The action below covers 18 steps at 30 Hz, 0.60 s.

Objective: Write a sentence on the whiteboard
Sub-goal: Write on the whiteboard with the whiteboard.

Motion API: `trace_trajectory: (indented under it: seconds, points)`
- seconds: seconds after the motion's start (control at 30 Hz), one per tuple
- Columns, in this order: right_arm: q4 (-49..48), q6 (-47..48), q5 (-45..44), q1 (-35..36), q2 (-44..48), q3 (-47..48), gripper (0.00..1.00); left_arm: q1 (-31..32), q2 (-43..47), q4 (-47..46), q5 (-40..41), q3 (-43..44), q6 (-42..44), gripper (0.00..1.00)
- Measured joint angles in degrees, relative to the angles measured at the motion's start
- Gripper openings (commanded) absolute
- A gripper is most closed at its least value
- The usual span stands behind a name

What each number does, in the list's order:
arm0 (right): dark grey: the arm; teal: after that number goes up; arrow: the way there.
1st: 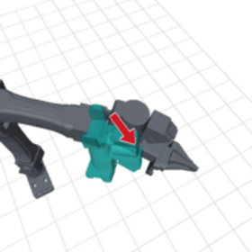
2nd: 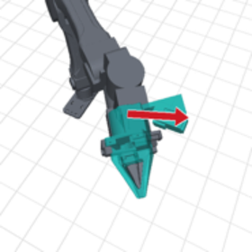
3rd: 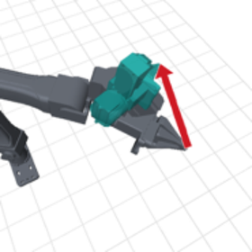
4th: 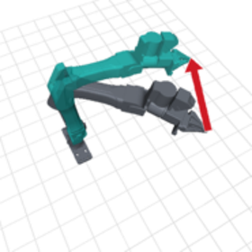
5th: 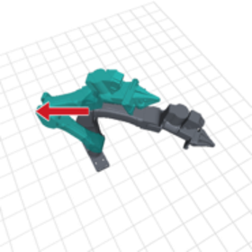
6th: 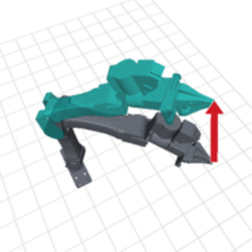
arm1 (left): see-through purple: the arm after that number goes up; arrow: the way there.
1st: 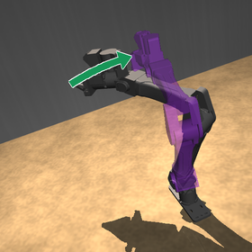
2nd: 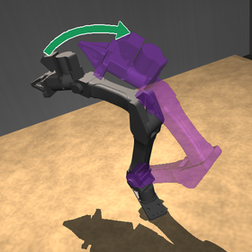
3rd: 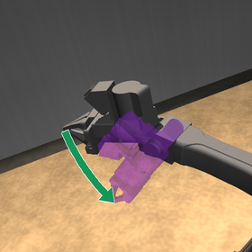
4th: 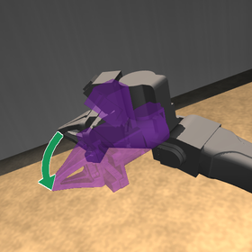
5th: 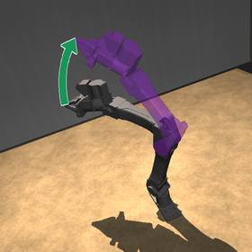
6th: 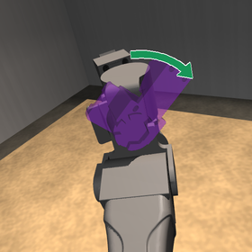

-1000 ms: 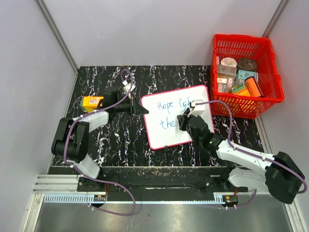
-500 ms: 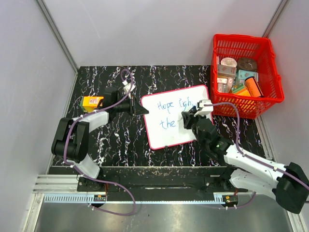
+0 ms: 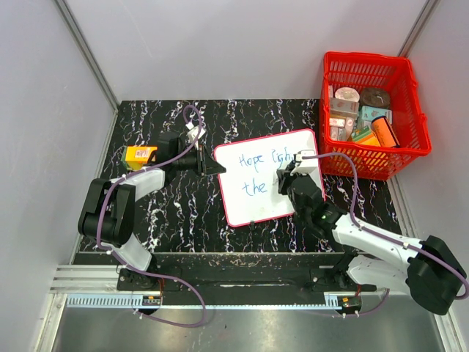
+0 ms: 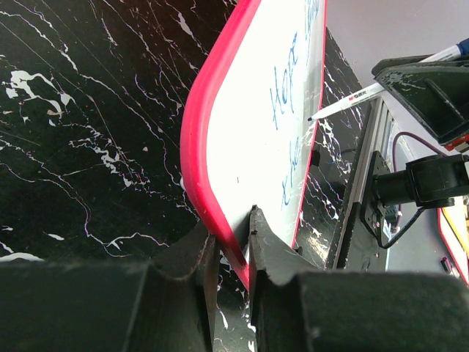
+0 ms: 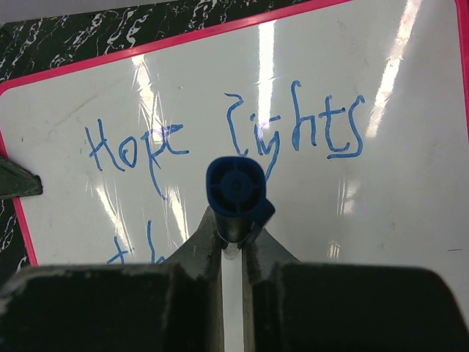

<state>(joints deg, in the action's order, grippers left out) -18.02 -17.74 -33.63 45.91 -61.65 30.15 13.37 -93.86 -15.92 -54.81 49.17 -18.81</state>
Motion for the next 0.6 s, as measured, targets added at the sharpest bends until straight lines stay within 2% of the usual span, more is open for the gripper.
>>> trace_trajectory:
  seconds: [0.6]
  points:
    - [-2.3,-0.1,-0.2,-2.1,-2.5,1.2,0.00,0.0,0.0,0.0,0.0,0.0,0.0,0.00]
